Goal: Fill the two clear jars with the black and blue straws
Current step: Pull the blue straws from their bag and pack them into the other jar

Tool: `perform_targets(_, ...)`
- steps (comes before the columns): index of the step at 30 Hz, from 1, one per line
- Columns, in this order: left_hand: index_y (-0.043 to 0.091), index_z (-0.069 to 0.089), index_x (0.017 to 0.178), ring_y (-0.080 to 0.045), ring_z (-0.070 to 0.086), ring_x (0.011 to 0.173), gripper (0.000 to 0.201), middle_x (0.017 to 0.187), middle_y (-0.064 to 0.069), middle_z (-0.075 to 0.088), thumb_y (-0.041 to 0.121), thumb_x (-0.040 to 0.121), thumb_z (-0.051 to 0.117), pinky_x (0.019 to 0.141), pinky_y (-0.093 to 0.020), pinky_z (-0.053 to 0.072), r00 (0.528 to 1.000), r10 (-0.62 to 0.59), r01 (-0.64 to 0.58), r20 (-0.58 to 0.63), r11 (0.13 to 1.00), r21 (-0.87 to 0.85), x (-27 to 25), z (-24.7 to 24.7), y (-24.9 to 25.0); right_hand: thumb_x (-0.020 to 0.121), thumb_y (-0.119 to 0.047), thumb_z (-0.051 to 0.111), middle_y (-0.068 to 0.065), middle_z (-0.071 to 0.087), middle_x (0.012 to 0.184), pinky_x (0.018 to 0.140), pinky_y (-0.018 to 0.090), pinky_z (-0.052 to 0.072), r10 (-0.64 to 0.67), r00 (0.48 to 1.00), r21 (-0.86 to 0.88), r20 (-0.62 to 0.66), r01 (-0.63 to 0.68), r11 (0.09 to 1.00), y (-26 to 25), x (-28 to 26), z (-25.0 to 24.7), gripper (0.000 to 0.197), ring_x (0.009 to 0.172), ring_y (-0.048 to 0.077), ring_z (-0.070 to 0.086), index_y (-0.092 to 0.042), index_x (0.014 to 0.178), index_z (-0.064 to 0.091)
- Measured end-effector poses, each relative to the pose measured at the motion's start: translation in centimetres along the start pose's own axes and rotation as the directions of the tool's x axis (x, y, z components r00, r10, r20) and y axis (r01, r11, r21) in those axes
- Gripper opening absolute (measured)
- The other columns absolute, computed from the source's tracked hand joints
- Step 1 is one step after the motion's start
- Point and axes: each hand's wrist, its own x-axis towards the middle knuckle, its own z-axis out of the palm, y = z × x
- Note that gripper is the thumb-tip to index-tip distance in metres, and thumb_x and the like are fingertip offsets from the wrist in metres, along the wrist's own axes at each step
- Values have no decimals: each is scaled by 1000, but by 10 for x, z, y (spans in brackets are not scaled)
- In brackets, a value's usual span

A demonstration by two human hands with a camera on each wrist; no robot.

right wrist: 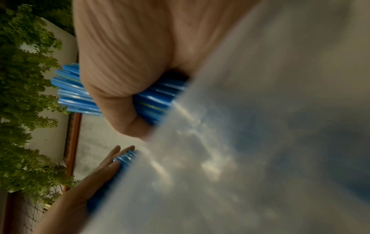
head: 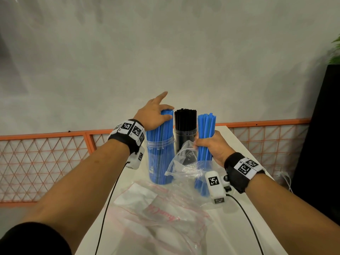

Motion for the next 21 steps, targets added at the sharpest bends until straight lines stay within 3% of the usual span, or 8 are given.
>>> perform_targets(2, 32, 48, 144, -19, 33, 143, 47, 160, 9, 29, 41, 98, 52, 113, -43, 33, 1000, -12, 12, 12, 1000, -6, -1, 0, 2, 82, -4, 70, 2, 63, 70, 66, 25, 55, -6, 1000, 5, 7, 6, 1000, 4, -4, -1, 12, 69, 14, 63, -12, 83, 61)
perform_targets(5, 29, 41, 149, -22, 26, 147, 53, 160, 5, 29, 46, 99, 49, 119, -50, 23, 1000, -14, 13, 27, 998, 60, -5, -6, 9, 87, -17, 70, 3, 68, 74, 76, 27, 54, -15, 999, 19, 34, 15, 1000, 8, -8, -2, 7, 76, 13, 67, -13, 85, 64)
perform_targets(7, 26, 46, 146, -20, 27, 146, 55, 157, 2, 33, 48, 97, 53, 118, -46, 24, 982, 104, -90, -160, 992, 94, -11, -10, 21, 88, -20, 69, 4, 70, 78, 84, 31, 54, -24, 998, 31, 52, 23, 999, 8, -9, -3, 7, 81, 16, 68, -13, 87, 65)
perform_targets(10, 21, 60, 127, -12, 50, 120, 41, 127, 3, 54, 42, 91, 62, 95, -25, 43, 868, 201, -259, -455, 963, -68, -26, -3, 51, 88, -22, 68, 4, 73, 82, 80, 27, 54, -22, 998, 55, 53, 19, 998, 9, -8, -6, 16, 83, 15, 70, -10, 98, 65)
perform_targets(13, 20, 62, 120, -7, 61, 100, 42, 109, 5, 62, 40, 85, 74, 83, -19, 51, 974, 25, -123, -226, 894, -432, -36, 16, 76, 88, -22, 68, 4, 74, 86, 77, 25, 54, -21, 998, 76, 66, 16, 997, 7, -7, -8, 26, 84, 14, 71, -5, 108, 64)
perform_targets(16, 17, 61, 118, -15, 67, 93, 43, 106, -2, 67, 34, 83, 78, 79, -23, 55, 1000, -20, 30, 22, 805, -592, -40, 40, 88, 88, -25, 68, 8, 73, 103, 88, 33, 54, -36, 997, 79, 75, 30, 996, 4, -8, -8, 25, 97, 20, 70, -16, 111, 65)
perform_targets(19, 10, 60, 117, -32, 70, 88, 38, 105, -16, 69, 21, 85, 77, 73, -37, 61, 999, -31, 51, 41, 682, -729, -42, 55, 96, 91, -24, 65, 12, 72, 107, 94, 40, 53, -49, 995, 73, 83, 43, 996, 5, -8, -9, 17, 101, 25, 69, -22, 108, 66)
perform_targets(21, 10, 58, 126, -29, 70, 96, 45, 111, -13, 69, 20, 86, 76, 80, -43, 61, 999, -36, 45, 28, 650, -759, -41, 60, 98, 93, -23, 63, 12, 72, 106, 95, 44, 53, -40, 996, 52, 79, 36, 998, 5, -8, -10, 14, 100, 25, 69, -24, 107, 66)
